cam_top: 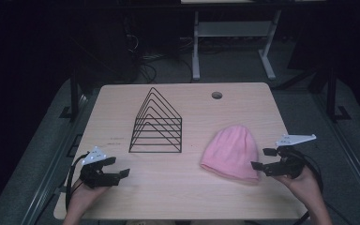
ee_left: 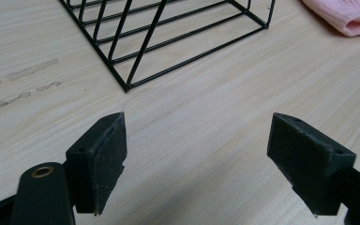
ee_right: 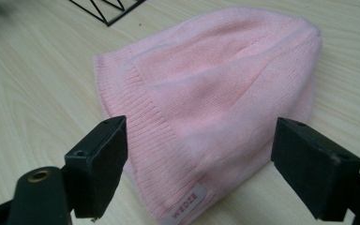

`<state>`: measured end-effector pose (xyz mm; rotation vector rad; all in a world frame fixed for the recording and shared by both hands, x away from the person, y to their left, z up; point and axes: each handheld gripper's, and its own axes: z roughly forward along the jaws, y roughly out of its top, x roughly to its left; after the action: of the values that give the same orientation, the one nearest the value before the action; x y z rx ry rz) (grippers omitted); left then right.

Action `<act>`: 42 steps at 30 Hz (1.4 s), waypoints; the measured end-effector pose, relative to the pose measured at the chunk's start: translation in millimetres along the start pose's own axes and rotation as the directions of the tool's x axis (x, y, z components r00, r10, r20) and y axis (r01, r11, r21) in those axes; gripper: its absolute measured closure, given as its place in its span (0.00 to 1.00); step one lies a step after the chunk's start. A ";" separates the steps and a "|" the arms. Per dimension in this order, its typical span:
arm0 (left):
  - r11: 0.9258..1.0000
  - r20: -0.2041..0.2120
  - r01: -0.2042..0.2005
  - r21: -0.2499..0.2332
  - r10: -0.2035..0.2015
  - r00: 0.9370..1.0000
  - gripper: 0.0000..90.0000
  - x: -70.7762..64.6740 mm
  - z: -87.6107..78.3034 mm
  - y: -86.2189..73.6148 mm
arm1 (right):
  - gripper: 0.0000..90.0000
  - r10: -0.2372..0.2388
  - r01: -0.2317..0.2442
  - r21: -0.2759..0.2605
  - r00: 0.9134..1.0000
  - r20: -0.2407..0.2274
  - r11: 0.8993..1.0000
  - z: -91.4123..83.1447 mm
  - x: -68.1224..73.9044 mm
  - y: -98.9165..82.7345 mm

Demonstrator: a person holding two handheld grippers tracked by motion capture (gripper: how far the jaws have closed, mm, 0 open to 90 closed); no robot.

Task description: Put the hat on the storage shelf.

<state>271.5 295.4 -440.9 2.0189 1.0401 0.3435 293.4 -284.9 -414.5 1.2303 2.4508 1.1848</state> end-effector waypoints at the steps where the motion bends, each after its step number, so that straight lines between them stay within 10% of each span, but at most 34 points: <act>1: 1.000 0.000 0.000 -0.001 0.000 1.000 0.22 -0.2 -0.1 0.2 | 0.21 0.000 0.000 0.000 1.000 0.000 1.000 0.0 0.0 0.0; 42: 1.000 -0.016 0.011 -0.008 -0.011 1.000 0.22 4.2 -6.9 -1.3 | 0.24 0.051 -0.051 0.153 0.999 0.001 0.987 66.3 -49.8 80.6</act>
<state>269.5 302.8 -438.1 2.0058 1.0578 0.3575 404.9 -254.5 -411.9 1.3394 2.5684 1.0279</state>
